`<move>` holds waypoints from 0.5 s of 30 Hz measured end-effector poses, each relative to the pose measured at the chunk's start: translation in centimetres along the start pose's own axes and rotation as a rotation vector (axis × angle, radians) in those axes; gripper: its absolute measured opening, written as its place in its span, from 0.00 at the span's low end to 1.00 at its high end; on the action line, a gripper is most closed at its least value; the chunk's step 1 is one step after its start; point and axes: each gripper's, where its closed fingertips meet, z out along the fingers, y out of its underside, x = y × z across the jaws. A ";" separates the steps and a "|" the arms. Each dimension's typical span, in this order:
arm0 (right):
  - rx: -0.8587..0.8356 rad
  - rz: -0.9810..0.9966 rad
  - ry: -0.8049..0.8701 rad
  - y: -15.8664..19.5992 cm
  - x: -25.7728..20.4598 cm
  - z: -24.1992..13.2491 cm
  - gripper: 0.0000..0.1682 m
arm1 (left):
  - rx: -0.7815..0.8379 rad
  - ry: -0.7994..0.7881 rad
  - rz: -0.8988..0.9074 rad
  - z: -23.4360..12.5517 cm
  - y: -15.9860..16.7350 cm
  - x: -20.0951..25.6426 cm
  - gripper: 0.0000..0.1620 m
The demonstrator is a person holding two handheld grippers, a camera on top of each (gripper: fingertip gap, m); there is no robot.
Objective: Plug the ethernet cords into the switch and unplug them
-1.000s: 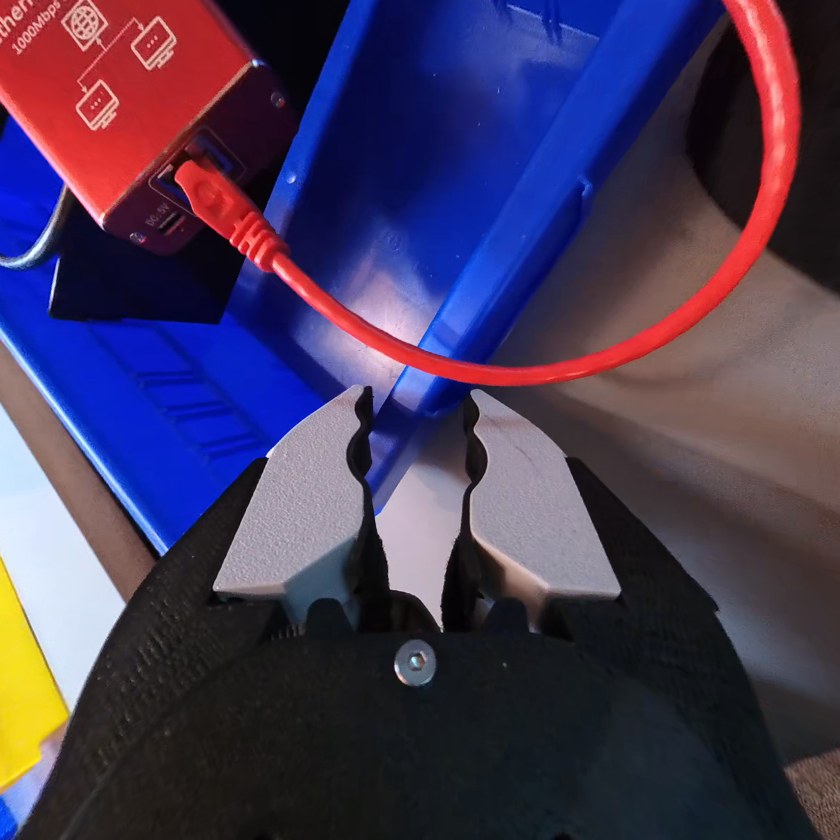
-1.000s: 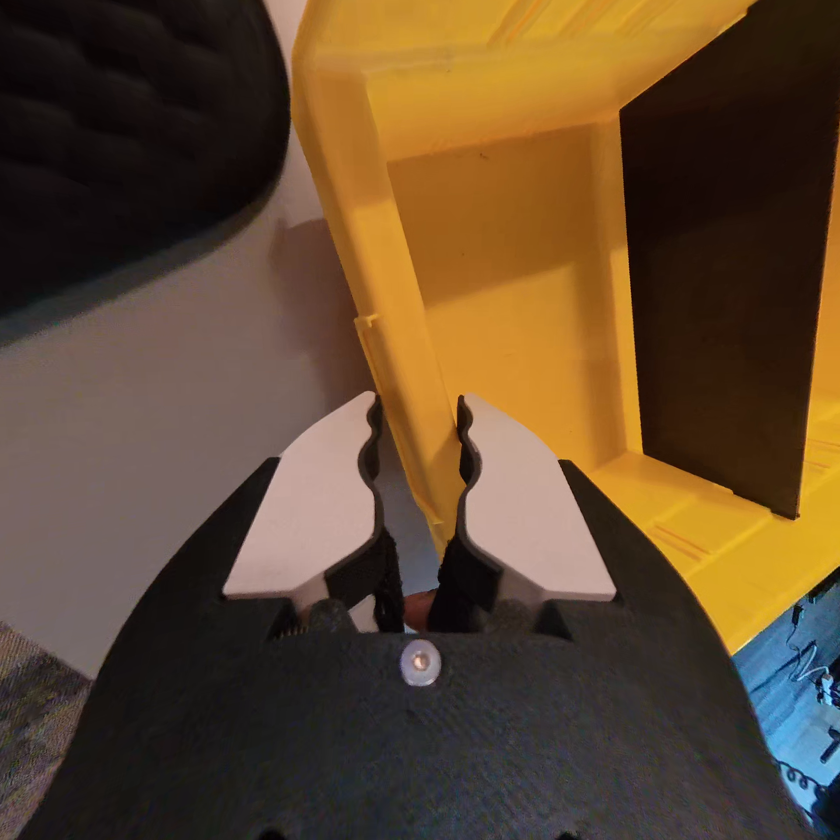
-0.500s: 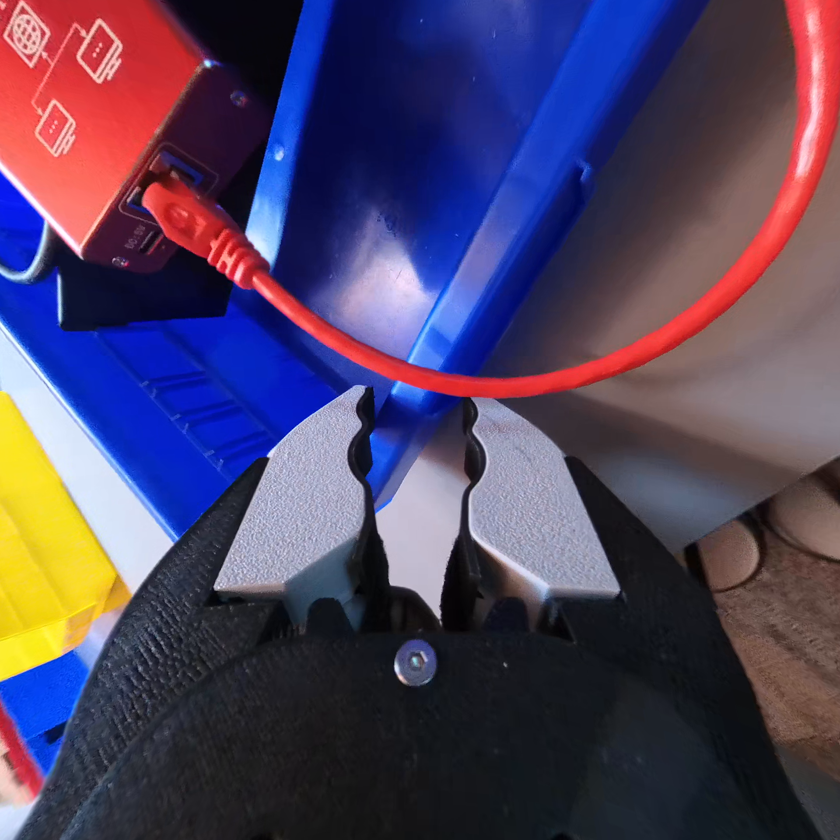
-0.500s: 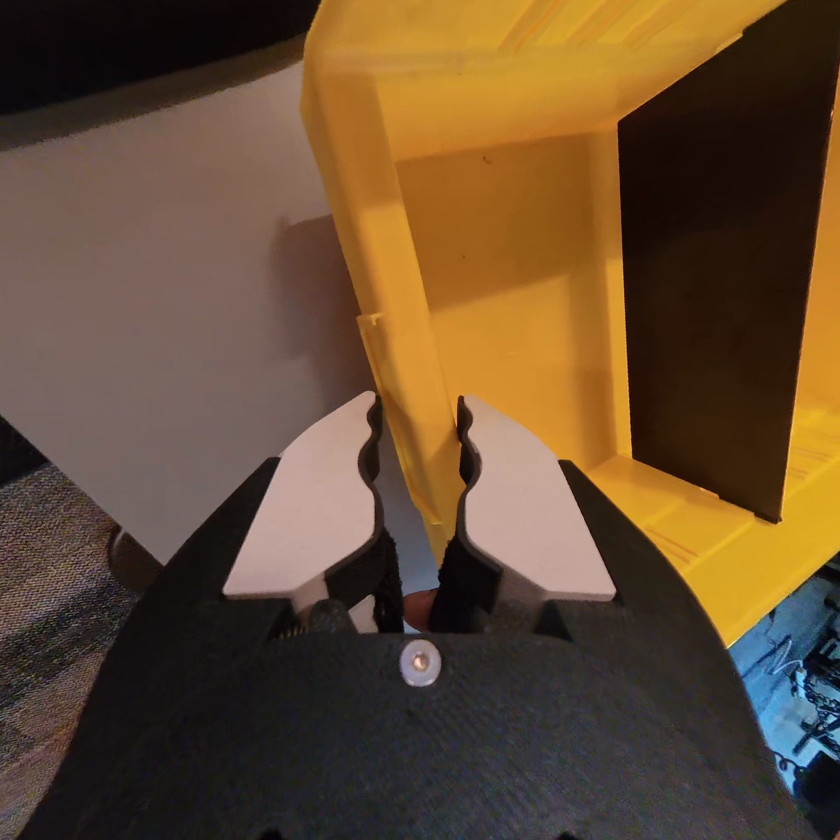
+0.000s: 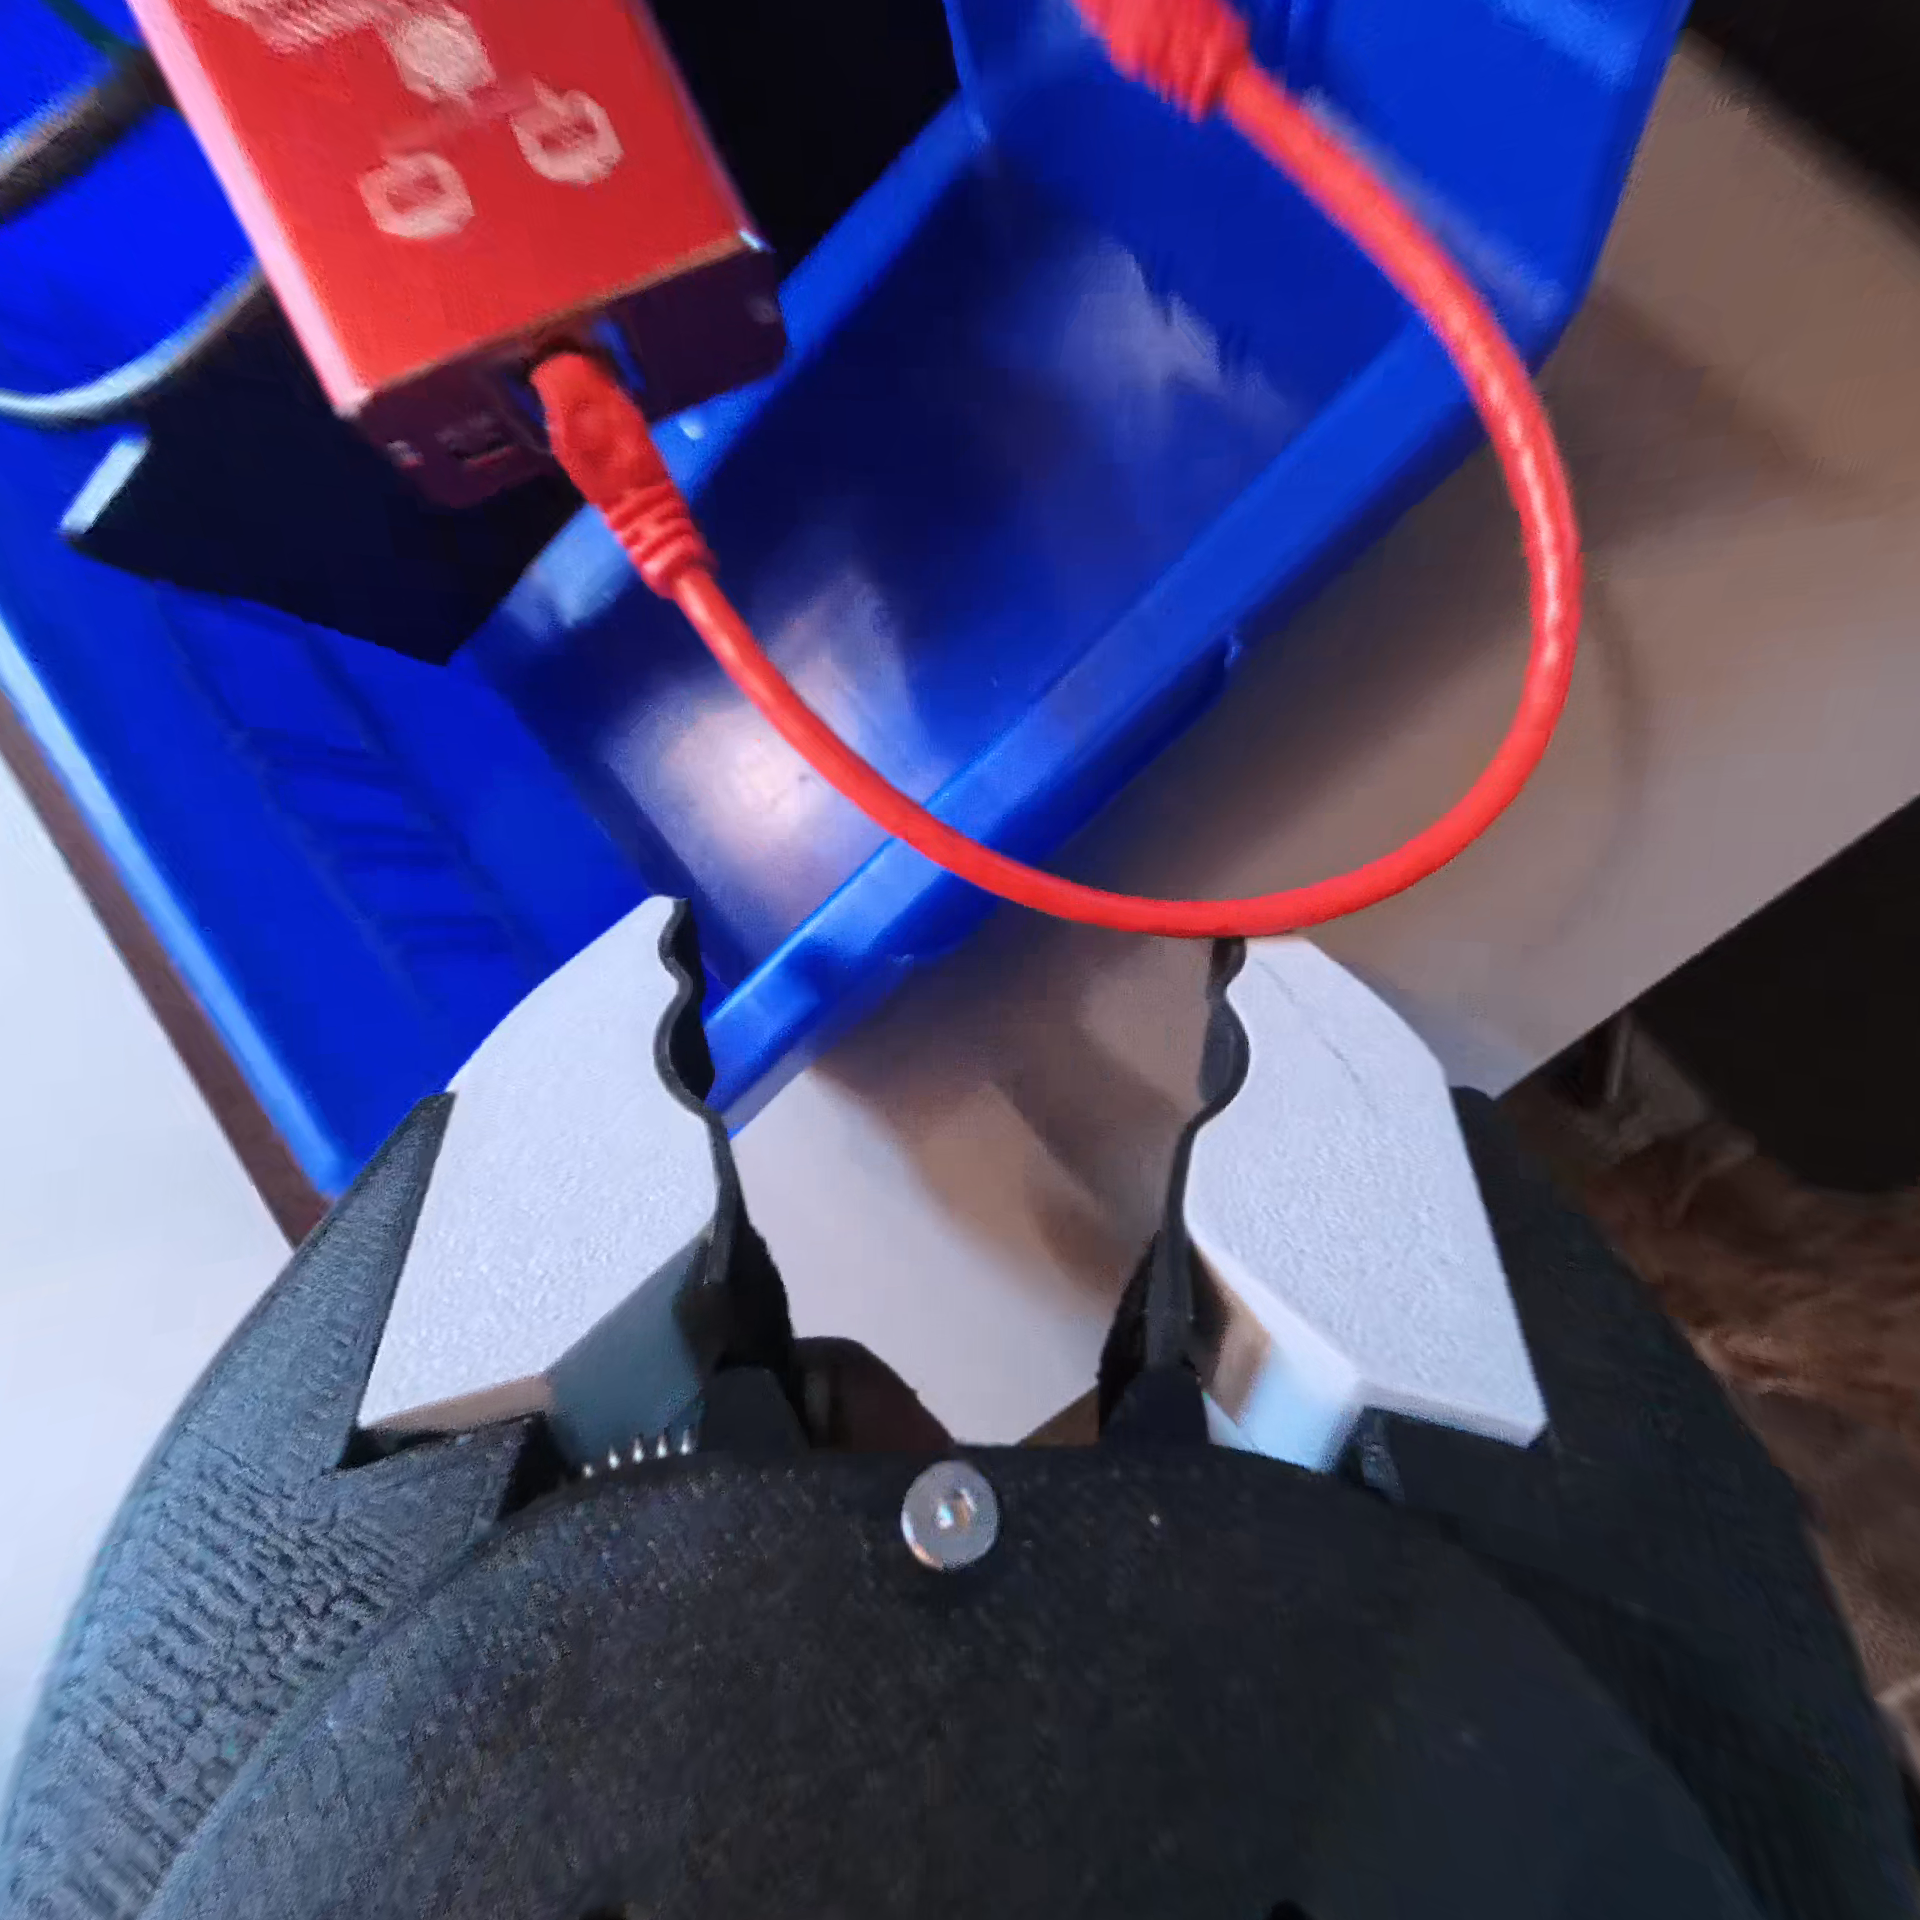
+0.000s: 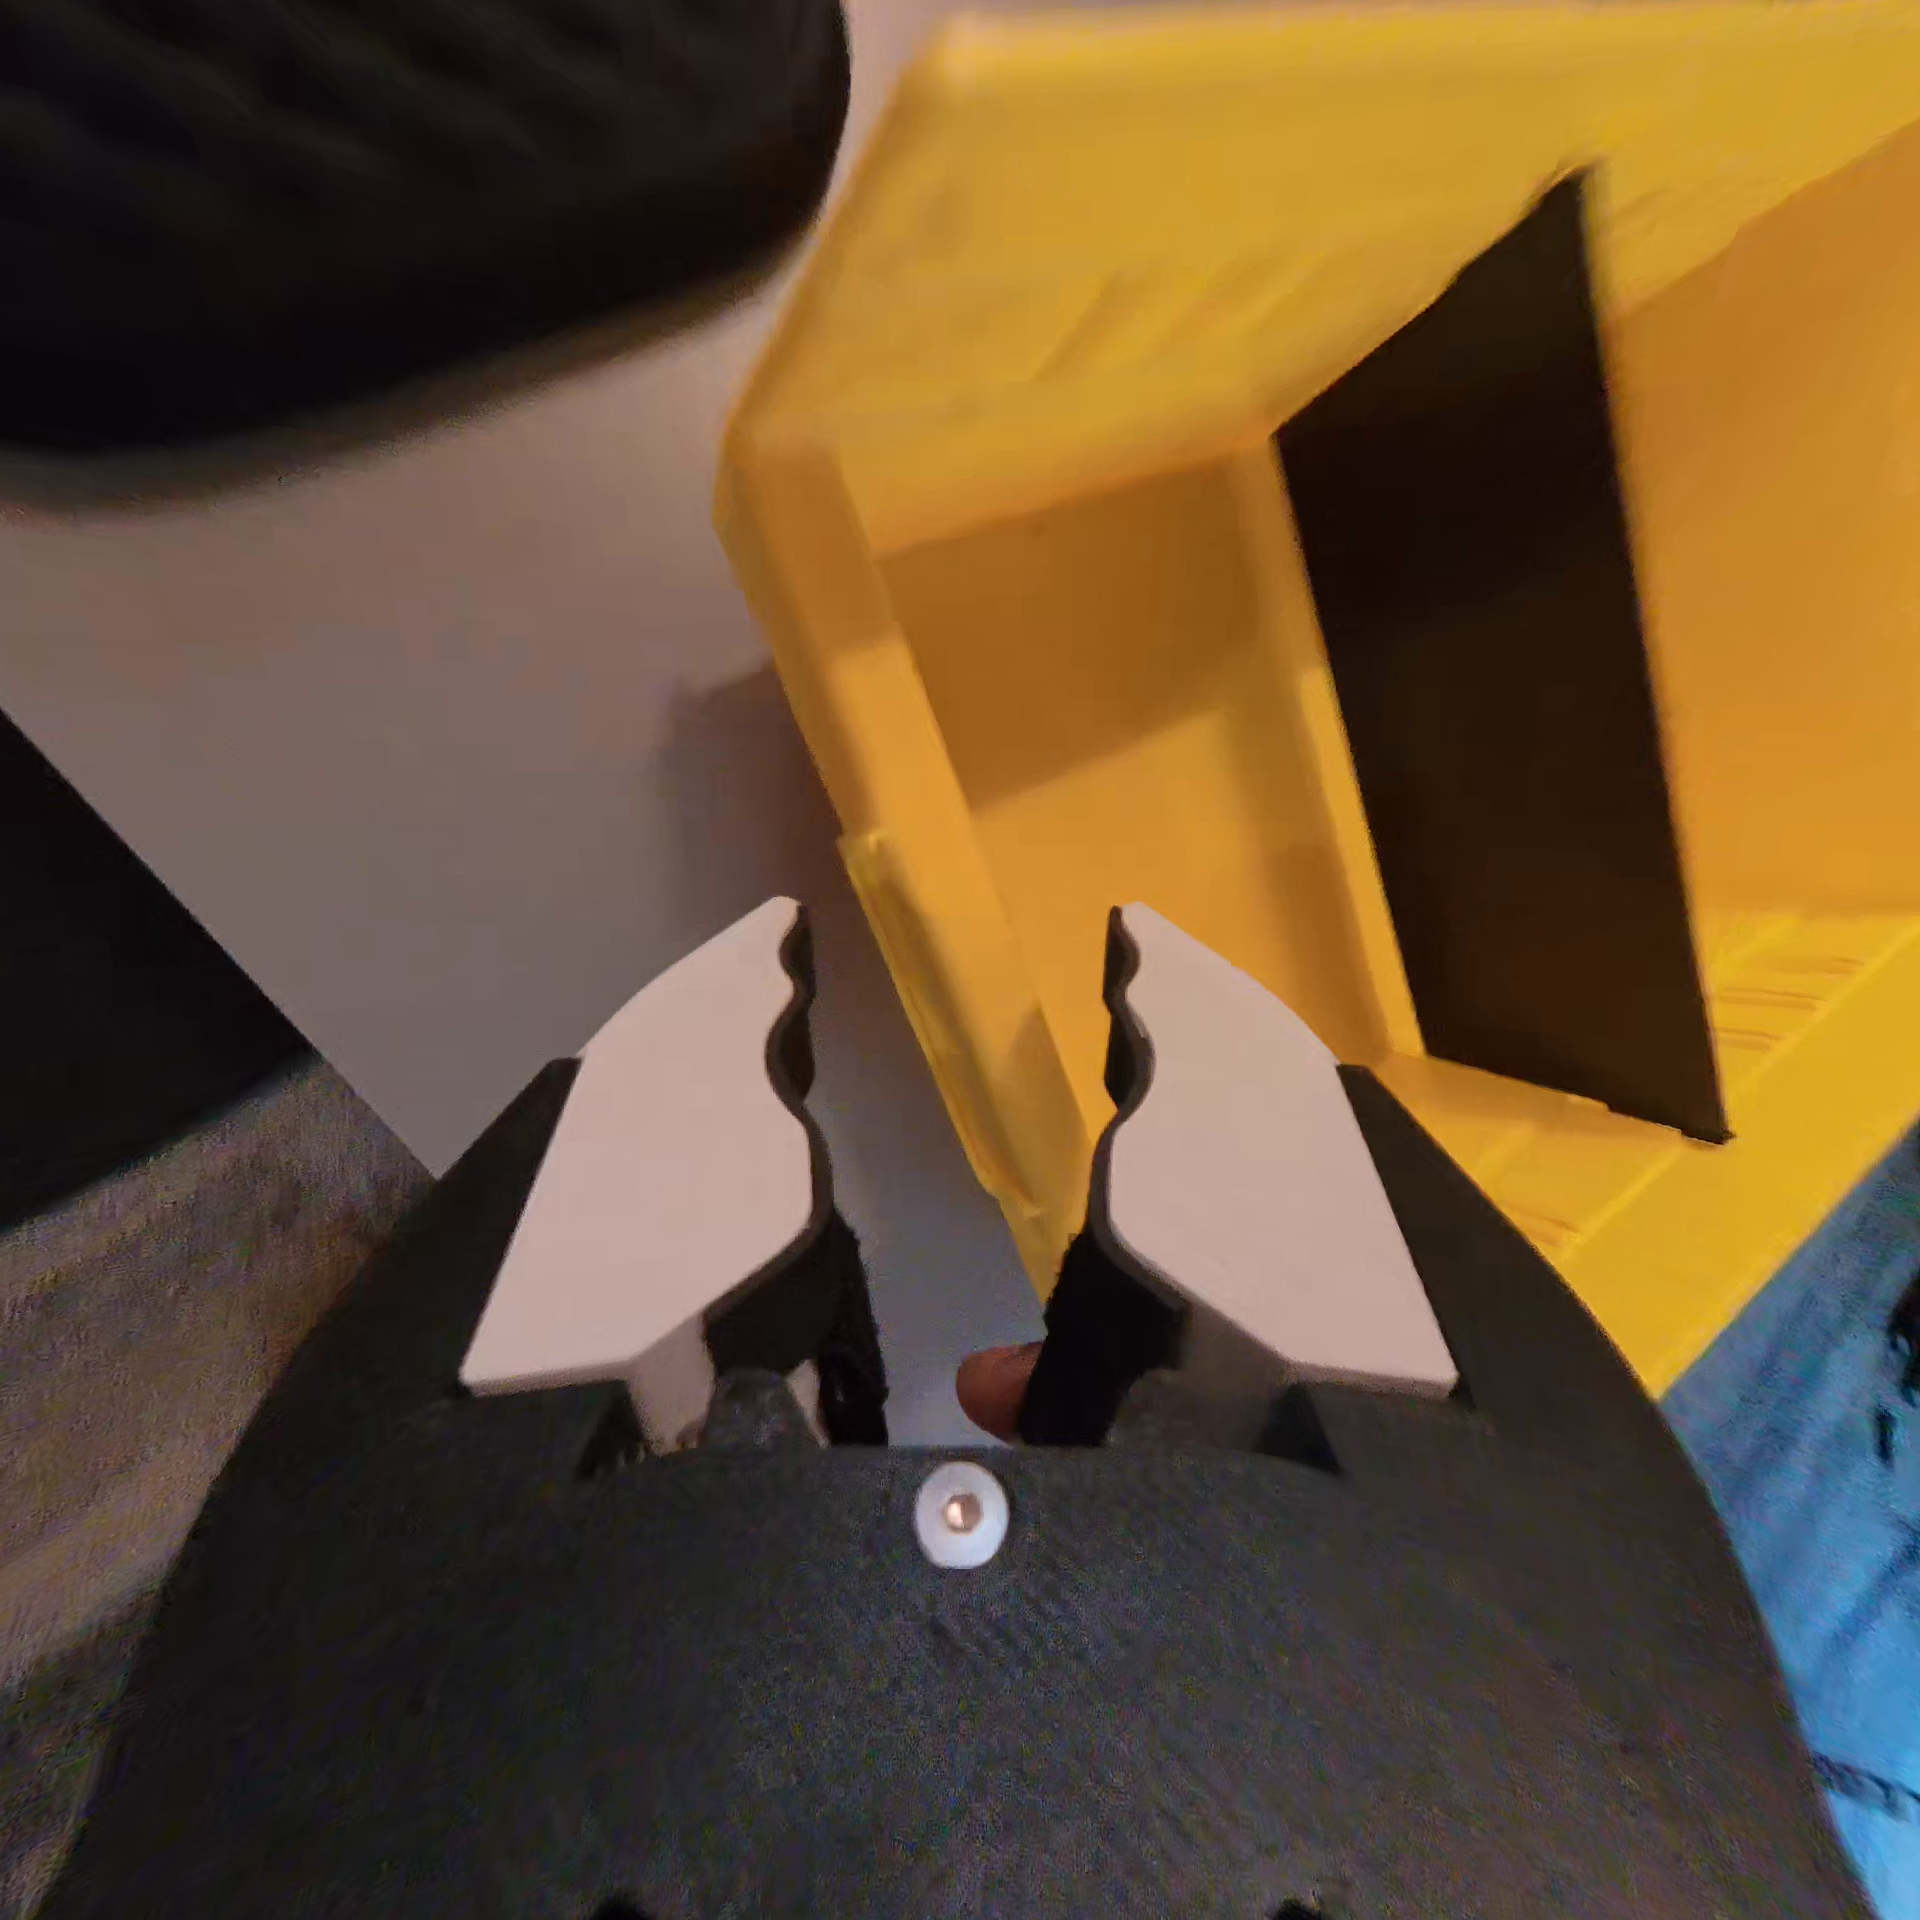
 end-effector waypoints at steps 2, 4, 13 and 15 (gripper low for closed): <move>0.141 0.047 0.053 -2.4 0.5 -1.6 0.36 | 0.098 -0.037 -0.069 -1.6 -1.6 -0.6 0.60; 0.280 0.059 0.127 -4.8 1.2 -3.5 0.36 | 0.146 -0.086 -0.131 -3.1 -2.8 -1.4 0.60; 0.469 -0.071 0.213 -11.1 0.4 -6.3 0.35 | 0.209 -0.320 -0.366 -5.5 -5.0 -5.5 0.53; 0.461 -0.085 0.222 -11.9 0.4 -6.2 0.36 | 0.310 -0.323 -0.393 -5.1 -8.2 -4.9 0.55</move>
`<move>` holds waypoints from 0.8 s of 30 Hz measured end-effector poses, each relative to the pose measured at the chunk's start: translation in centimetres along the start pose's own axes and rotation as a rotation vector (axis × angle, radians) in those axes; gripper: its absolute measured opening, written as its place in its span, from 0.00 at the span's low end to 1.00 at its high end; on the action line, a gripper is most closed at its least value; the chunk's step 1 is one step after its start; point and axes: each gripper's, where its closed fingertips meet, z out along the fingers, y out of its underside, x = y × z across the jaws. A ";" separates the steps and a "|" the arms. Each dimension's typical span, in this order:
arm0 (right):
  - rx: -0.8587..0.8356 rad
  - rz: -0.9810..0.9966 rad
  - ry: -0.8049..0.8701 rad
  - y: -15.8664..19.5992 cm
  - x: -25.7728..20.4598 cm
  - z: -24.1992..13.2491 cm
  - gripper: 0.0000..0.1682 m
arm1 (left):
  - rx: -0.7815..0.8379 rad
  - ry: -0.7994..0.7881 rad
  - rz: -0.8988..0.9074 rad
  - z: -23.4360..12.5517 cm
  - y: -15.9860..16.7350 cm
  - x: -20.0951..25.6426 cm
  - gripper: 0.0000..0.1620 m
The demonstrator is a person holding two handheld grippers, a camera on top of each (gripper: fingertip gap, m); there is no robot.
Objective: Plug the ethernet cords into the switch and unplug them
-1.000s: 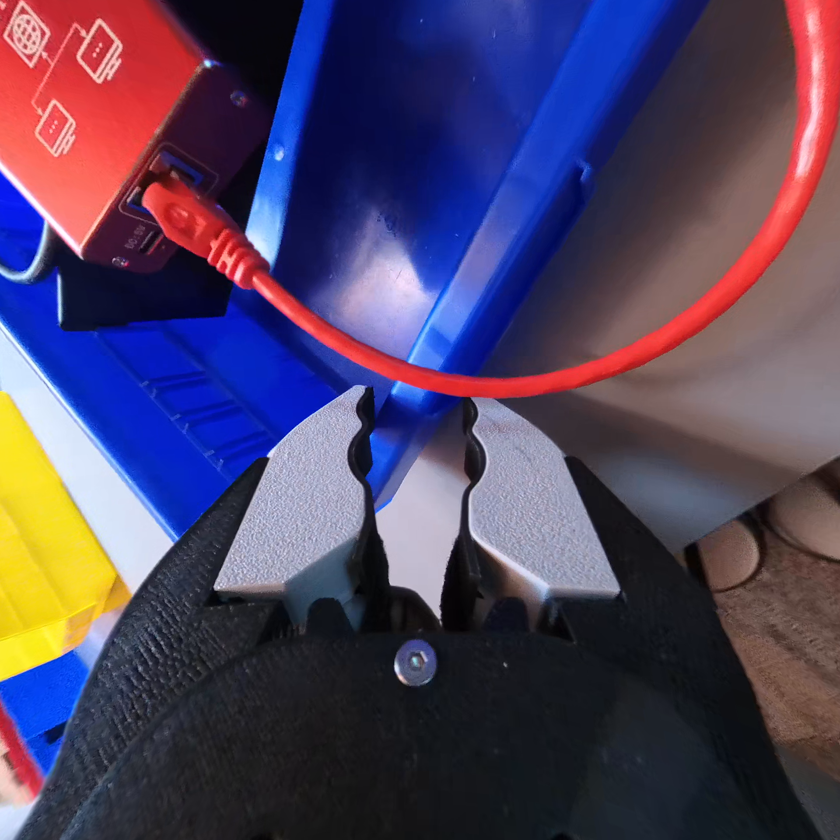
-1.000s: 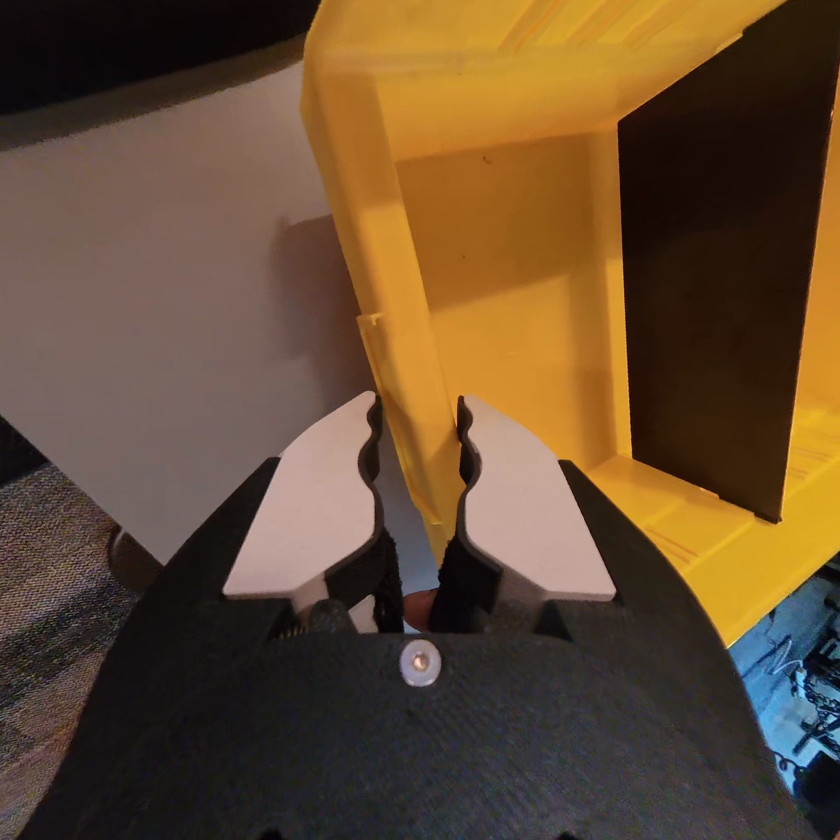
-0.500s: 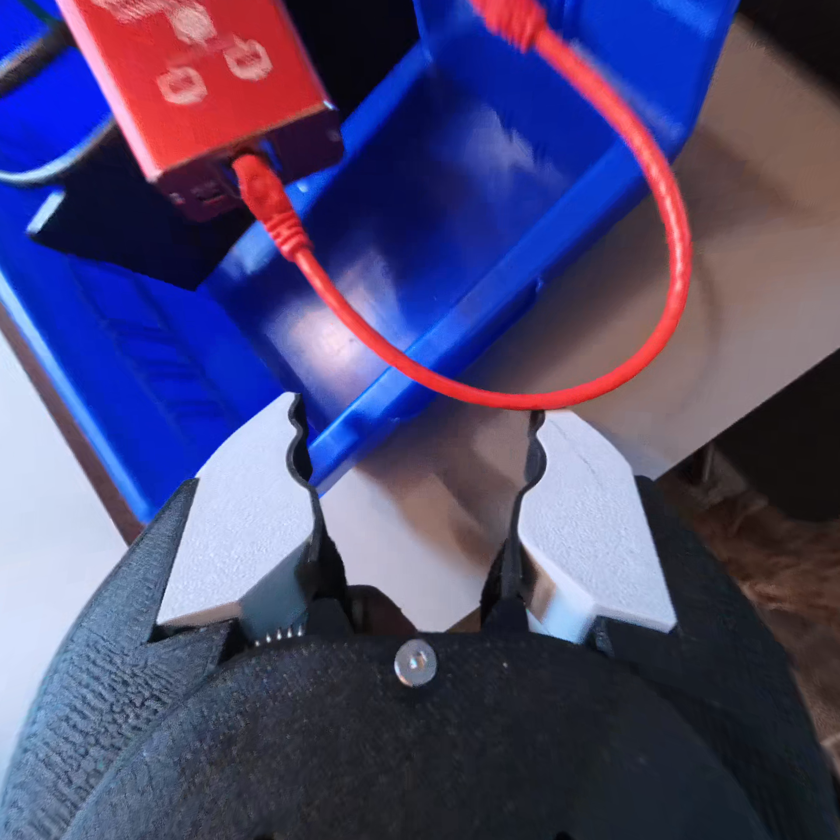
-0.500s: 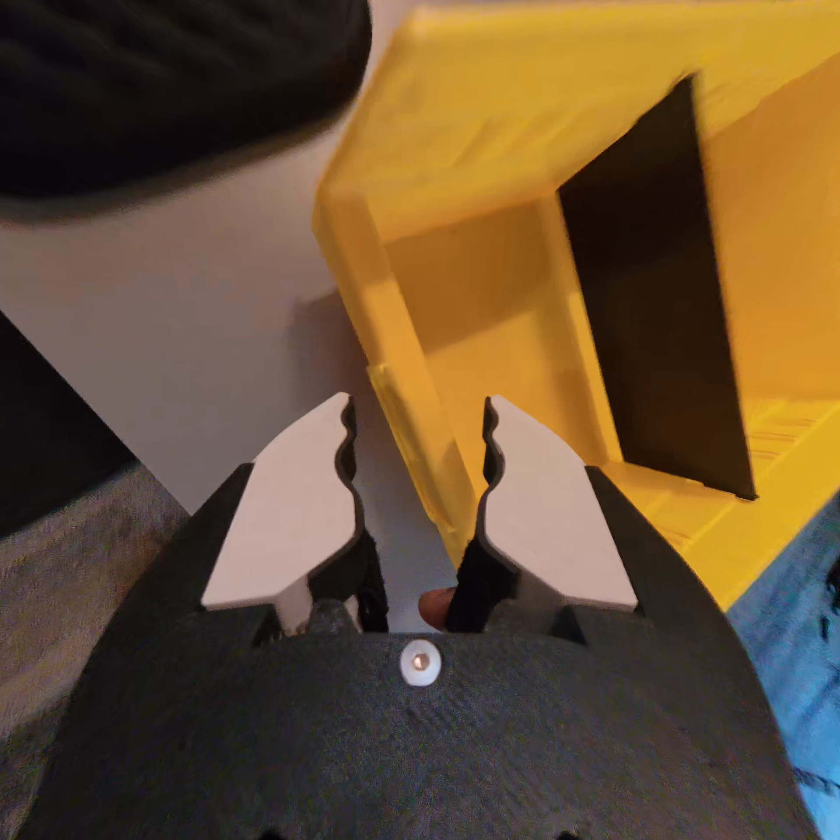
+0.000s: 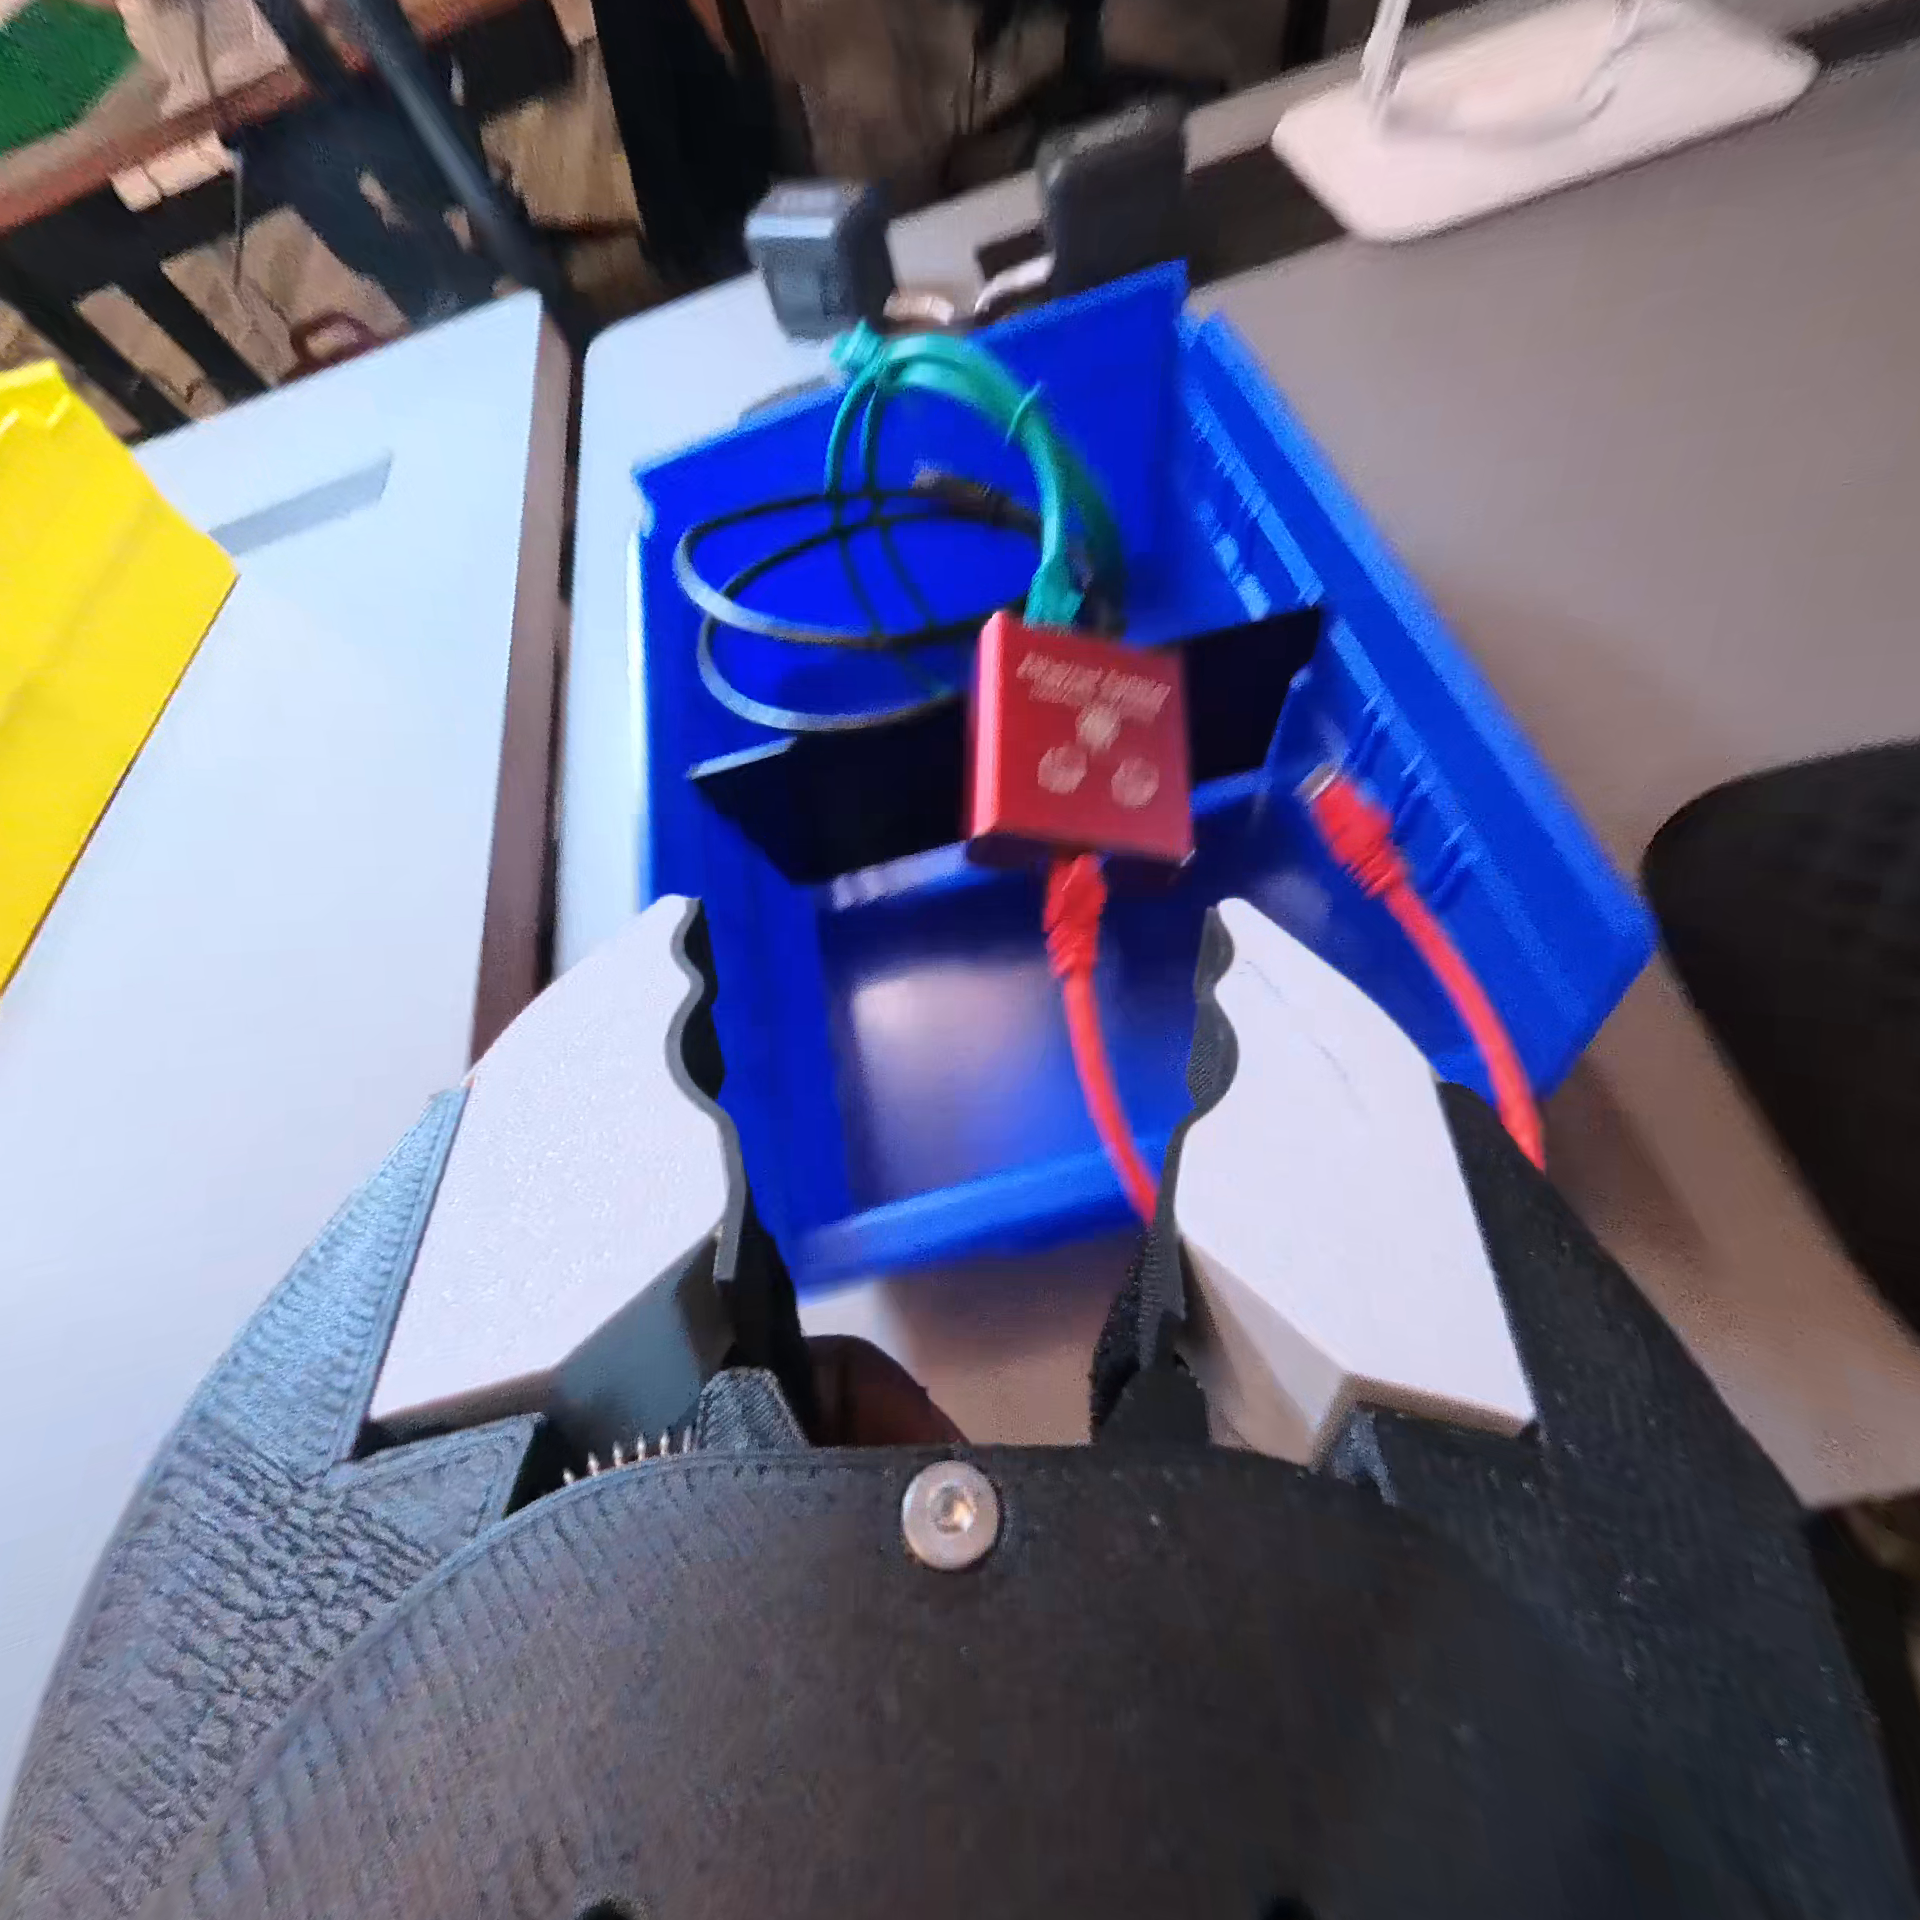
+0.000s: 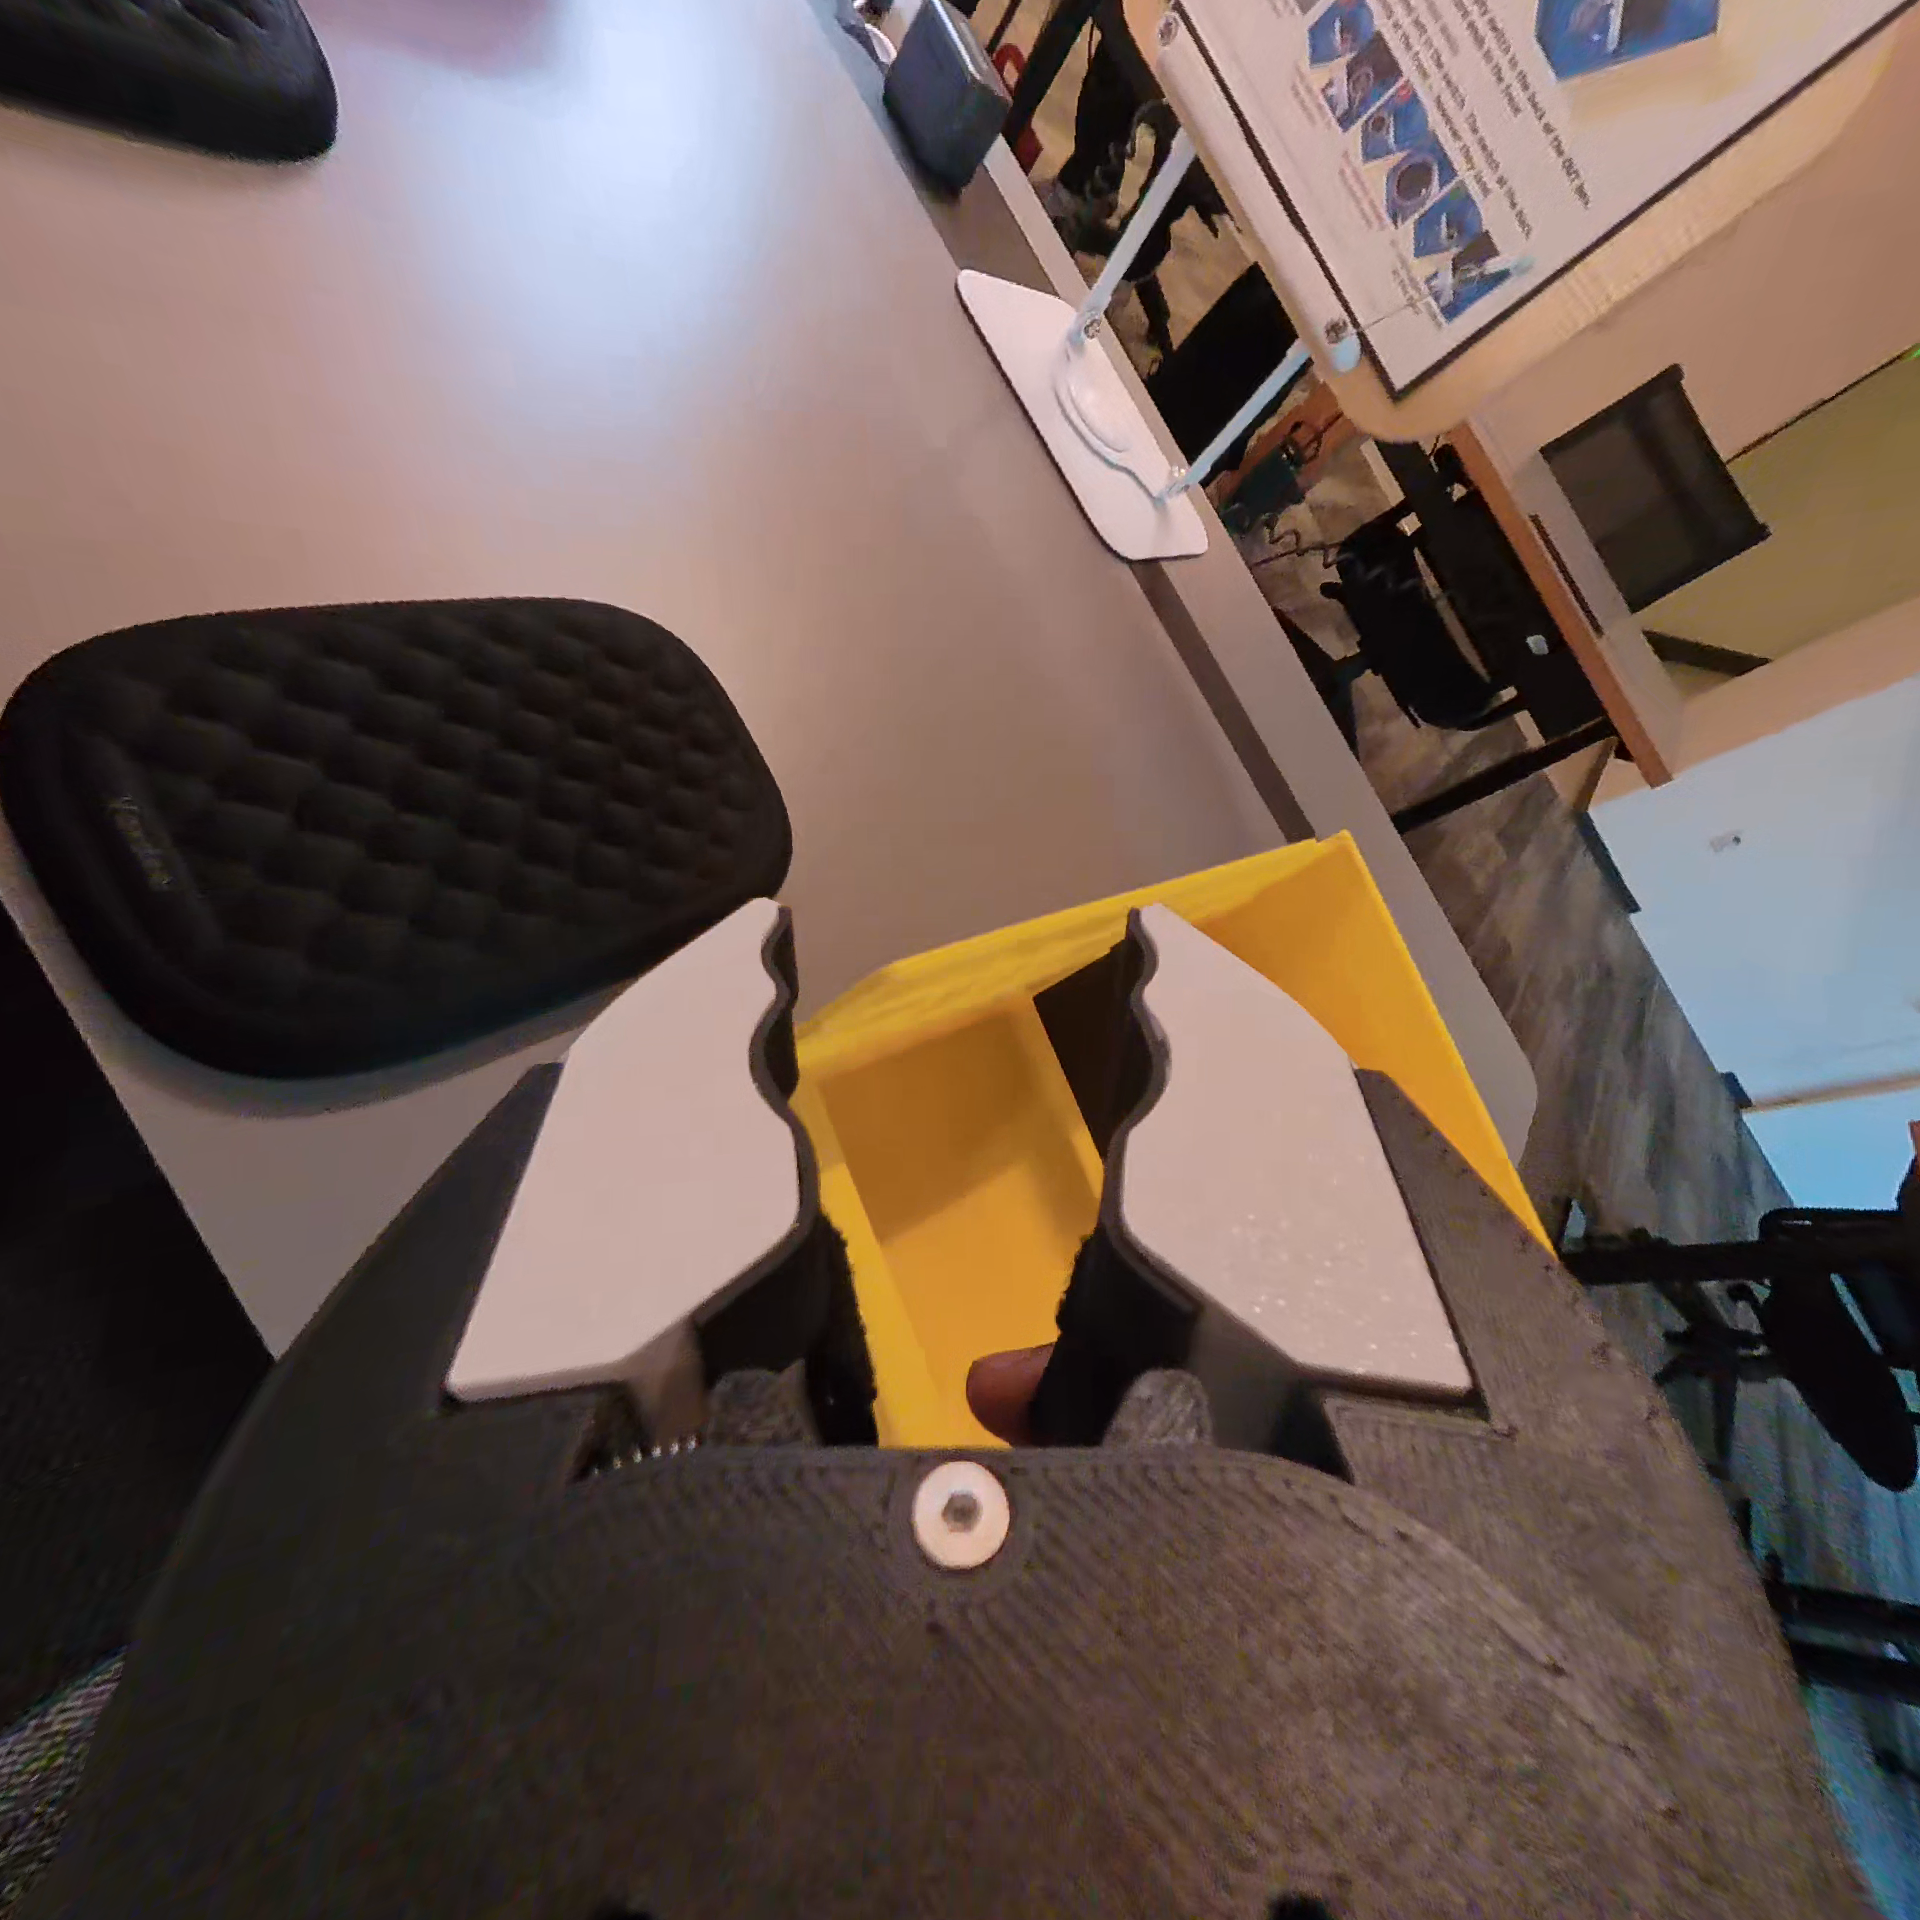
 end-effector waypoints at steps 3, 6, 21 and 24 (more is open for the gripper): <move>0.014 -0.041 -0.007 -1.3 -0.5 0.7 0.36 | 0.003 0.008 0.042 2.6 -1.6 3.0 0.57; 0.035 -0.073 -0.008 -2.5 -1.0 1.2 0.36 | -0.095 -0.069 0.126 5.8 -0.8 3.4 0.57; -0.015 -0.092 0.020 -1.4 -0.8 1.7 0.33 | -0.300 -0.122 0.313 9.2 2.2 1.8 0.51; -0.027 -0.095 0.009 -1.1 -1.0 2.1 0.32 | -0.191 -0.159 0.335 7.8 0.4 1.3 0.50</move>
